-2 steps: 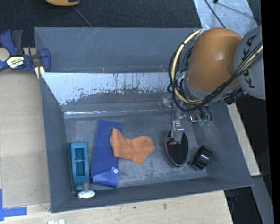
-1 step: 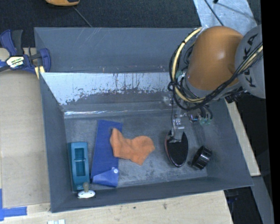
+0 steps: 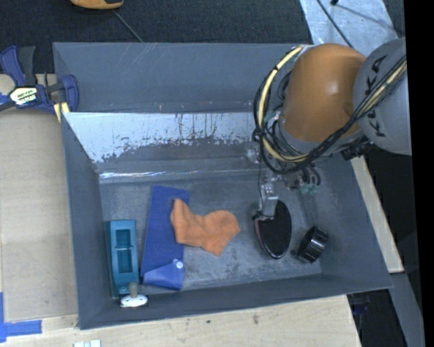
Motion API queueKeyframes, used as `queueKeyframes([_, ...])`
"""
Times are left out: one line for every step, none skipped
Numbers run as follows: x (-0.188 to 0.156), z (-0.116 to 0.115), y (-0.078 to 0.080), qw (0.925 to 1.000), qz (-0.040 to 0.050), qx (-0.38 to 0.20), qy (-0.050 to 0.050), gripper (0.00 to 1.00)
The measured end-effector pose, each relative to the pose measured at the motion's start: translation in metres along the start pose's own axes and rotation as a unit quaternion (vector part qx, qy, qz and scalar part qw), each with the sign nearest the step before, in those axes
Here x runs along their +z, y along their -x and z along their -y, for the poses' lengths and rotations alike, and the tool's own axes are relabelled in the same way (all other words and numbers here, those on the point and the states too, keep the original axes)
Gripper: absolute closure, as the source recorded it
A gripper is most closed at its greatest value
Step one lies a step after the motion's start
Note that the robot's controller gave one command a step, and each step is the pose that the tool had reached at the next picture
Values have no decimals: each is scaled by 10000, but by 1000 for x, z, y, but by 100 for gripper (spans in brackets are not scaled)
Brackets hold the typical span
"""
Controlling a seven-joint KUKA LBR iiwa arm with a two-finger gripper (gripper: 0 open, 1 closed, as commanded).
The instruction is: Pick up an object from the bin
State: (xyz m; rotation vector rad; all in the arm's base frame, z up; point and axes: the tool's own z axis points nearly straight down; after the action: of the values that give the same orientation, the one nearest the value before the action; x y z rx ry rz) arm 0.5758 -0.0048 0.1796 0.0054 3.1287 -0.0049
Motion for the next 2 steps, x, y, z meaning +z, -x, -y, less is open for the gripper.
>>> queueKeyframes([65,-28,8,9994,-24,-342,23,0])
queueKeyframes([106,-26,11,9992,-48,-404,20,100])
